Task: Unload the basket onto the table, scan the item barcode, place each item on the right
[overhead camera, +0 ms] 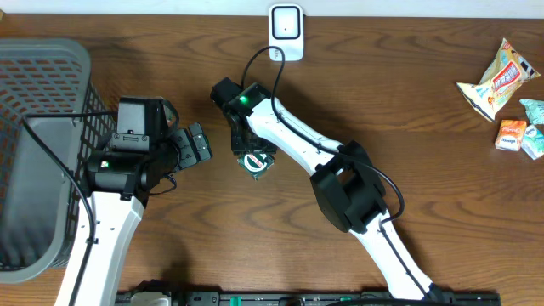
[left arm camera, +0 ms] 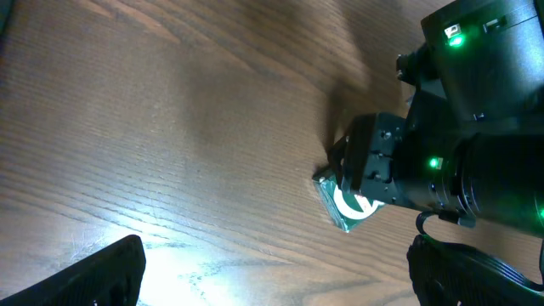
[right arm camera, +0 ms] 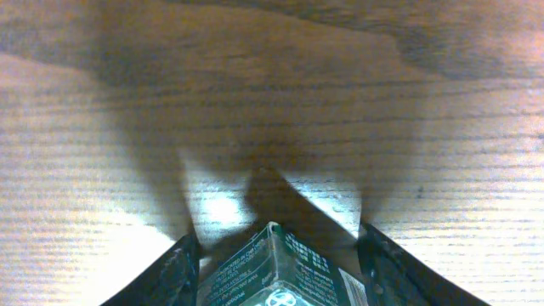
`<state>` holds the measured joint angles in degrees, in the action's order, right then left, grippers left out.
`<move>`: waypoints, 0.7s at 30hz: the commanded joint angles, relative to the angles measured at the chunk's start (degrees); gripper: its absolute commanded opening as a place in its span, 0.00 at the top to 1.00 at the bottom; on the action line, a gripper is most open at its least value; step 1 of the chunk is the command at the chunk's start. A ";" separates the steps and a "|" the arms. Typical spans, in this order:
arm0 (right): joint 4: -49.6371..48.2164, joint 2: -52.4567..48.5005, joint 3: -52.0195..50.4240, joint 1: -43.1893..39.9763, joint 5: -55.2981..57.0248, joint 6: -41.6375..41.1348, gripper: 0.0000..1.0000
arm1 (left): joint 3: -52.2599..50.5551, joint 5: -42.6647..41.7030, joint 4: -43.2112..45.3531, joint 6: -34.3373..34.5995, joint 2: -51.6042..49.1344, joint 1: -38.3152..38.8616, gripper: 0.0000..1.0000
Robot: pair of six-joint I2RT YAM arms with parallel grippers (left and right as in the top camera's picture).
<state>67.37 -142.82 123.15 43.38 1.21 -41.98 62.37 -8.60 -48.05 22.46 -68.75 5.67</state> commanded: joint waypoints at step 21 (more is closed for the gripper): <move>1.38 -1.36 -0.13 0.50 -6.64 31.45 0.55 | 0.50 0.72 -0.15 -0.15 -0.11 -0.35 0.02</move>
<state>68.40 -142.82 123.17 43.38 -1.93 -18.90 62.37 -8.62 -48.05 22.46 -68.75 5.67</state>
